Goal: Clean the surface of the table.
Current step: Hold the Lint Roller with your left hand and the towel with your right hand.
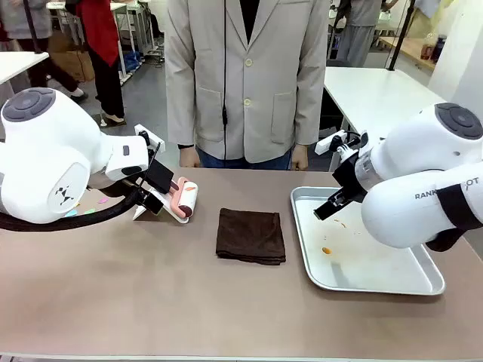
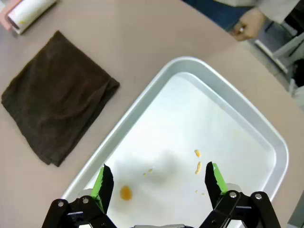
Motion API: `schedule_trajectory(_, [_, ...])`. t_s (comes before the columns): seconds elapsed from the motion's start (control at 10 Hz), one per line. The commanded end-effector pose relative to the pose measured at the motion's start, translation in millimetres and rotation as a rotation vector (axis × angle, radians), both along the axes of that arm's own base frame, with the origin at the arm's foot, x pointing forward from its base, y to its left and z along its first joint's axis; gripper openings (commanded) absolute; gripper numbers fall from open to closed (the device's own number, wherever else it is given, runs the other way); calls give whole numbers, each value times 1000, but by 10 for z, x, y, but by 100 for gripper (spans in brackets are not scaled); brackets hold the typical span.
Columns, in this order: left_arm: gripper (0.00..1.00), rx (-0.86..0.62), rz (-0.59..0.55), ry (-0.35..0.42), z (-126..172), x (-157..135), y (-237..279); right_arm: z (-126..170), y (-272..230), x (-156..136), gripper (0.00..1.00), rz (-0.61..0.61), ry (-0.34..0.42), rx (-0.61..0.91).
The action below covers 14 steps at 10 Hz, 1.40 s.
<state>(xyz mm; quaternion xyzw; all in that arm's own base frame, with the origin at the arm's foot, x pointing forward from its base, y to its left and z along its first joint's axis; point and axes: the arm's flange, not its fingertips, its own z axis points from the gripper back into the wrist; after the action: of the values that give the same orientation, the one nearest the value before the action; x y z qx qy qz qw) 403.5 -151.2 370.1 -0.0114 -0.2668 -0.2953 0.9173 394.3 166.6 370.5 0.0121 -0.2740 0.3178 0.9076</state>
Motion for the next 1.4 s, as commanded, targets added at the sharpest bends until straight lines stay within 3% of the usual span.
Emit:
schedule_trajectory(0.0, [100, 0, 0, 0, 1, 0, 0, 1, 0, 0, 100, 0, 0, 0])
schedule_trajectory(1.1, [100, 0, 0, 0, 0, 0, 1, 0, 1, 0, 100, 0, 0, -1])
schedule_trajectory(1.2, [100, -30, -5, 81, 152, -106, 64, 137, -61, -193, 100, 32, 108, 9])
schedule_trajectory(1.3, [100, -101, -20, 153, 346, -245, 163, 323, -143, -391, 100, 6, 168, 101])
